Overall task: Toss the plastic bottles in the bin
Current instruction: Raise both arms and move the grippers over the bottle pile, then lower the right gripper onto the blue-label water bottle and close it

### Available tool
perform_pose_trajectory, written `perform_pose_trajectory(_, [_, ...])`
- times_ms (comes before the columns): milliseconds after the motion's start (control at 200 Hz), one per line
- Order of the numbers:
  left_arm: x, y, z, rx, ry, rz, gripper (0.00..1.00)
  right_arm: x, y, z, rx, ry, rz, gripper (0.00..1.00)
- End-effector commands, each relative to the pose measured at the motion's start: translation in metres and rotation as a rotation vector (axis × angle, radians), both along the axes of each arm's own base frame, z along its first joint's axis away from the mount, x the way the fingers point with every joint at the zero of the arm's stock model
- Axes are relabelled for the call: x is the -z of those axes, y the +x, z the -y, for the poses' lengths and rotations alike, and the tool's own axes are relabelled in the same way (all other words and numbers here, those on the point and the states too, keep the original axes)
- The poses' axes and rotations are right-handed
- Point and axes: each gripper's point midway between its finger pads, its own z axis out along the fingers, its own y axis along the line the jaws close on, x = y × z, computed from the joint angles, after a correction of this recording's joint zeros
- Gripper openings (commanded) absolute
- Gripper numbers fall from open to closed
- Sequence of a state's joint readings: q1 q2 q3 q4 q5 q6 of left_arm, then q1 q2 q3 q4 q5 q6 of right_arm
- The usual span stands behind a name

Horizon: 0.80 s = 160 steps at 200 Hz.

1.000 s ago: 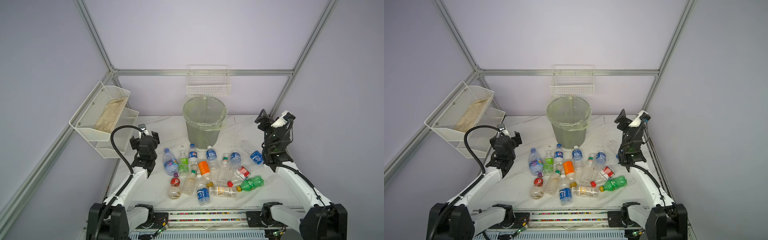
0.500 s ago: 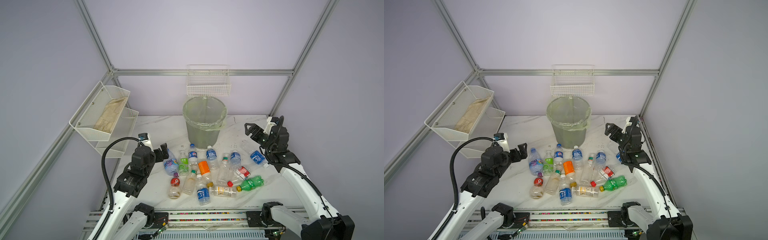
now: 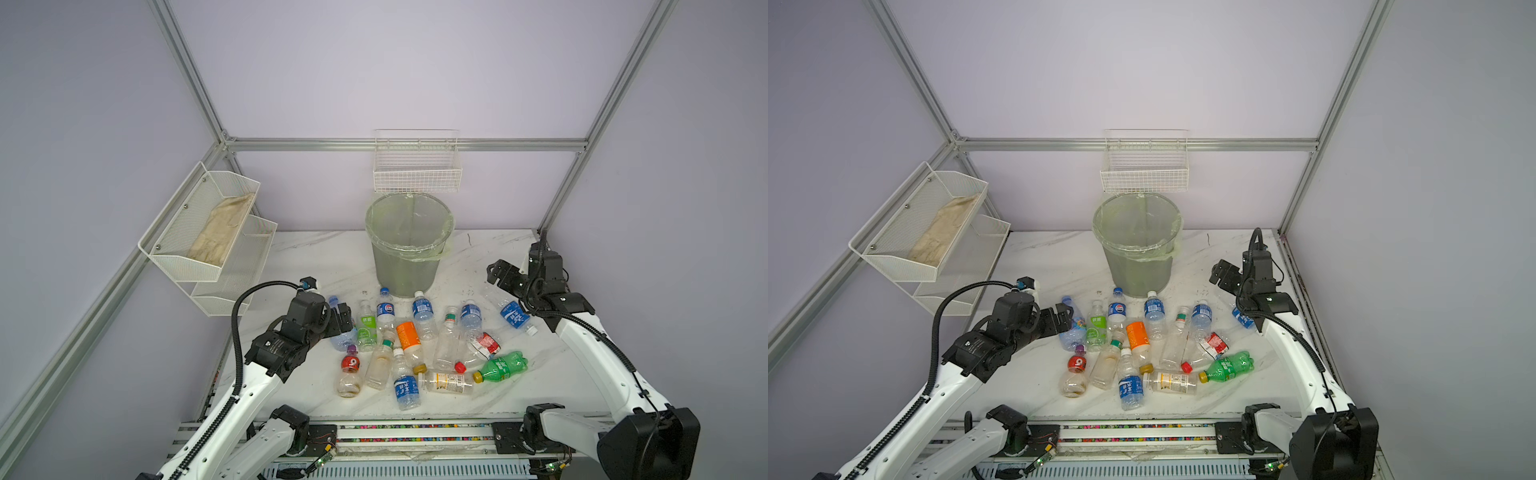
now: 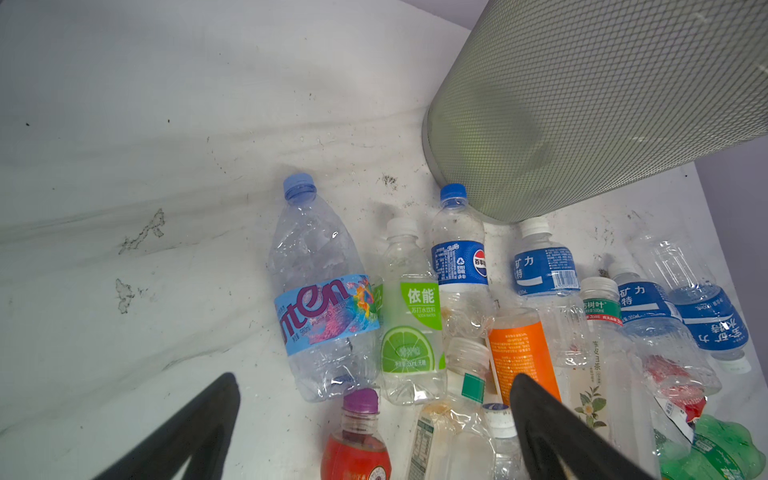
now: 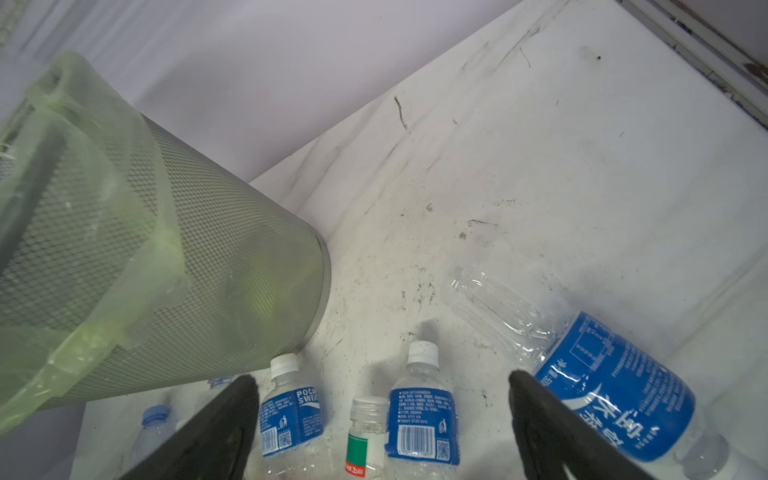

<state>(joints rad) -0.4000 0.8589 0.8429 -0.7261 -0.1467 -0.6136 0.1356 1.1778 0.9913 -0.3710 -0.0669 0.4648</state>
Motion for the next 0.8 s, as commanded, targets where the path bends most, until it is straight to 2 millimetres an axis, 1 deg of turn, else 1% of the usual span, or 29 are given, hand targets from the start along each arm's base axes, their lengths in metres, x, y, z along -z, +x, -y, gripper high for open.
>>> perform_pose_trajectory(0, [0.006, -0.003, 0.006, 0.004, -0.046, -0.022, 1.0, 0.011, -0.003, 0.018, 0.049, -0.122, -0.057, 0.94])
perform_pose_trajectory(130, [0.017, -0.006, 0.007, 0.002, -0.056, -0.048, 1.0, 0.02, -0.002, 0.048, 0.17, -0.248, -0.084, 0.93])
perform_pose_trajectory(200, [0.02, -0.007, 0.008, 0.006, -0.062, -0.055, 1.0, 0.025, 0.002, 0.06, 0.203, -0.327, -0.118, 0.96])
perform_pose_trajectory(300, [0.022, -0.009, 0.006, 0.001, -0.06, -0.055, 1.0, 0.043, 0.011, 0.06, 0.193, -0.358, -0.186, 0.97])
perform_pose_trajectory(315, [0.023, -0.01, 0.006, 0.0, -0.06, -0.057, 1.0, 0.043, 0.013, 0.059, 0.187, -0.361, -0.187, 0.97])
perform_pose_trajectory(325, [0.022, -0.01, 0.006, 0.002, -0.06, -0.053, 1.0, 0.049, 0.015, 0.059, 0.179, -0.368, -0.206, 0.97])
perform_pose_trajectory(345, [0.022, -0.011, 0.006, 0.003, -0.059, -0.053, 1.0, 0.056, 0.016, 0.059, 0.172, -0.377, -0.226, 0.97])
perform_pose_trajectory(455, [0.021, -0.014, 0.003, 0.001, -0.057, -0.043, 1.0, 0.075, 0.024, 0.058, 0.152, -0.406, -0.277, 0.97])
perform_pose_trajectory(570, [0.02, -0.018, 0.002, 0.005, -0.054, -0.038, 1.0, 0.084, 0.024, 0.057, 0.139, -0.414, -0.28, 0.97])
perform_pose_trajectory(695, [0.026, -0.021, 0.0, 0.003, -0.049, -0.052, 1.0, 0.087, 0.018, 0.054, 0.102, -0.413, -0.276, 0.97])
perform_pose_trajectory(795, [0.03, -0.021, 0.001, 0.001, -0.054, -0.068, 1.0, 0.092, 0.013, 0.059, 0.105, -0.444, -0.29, 0.97])
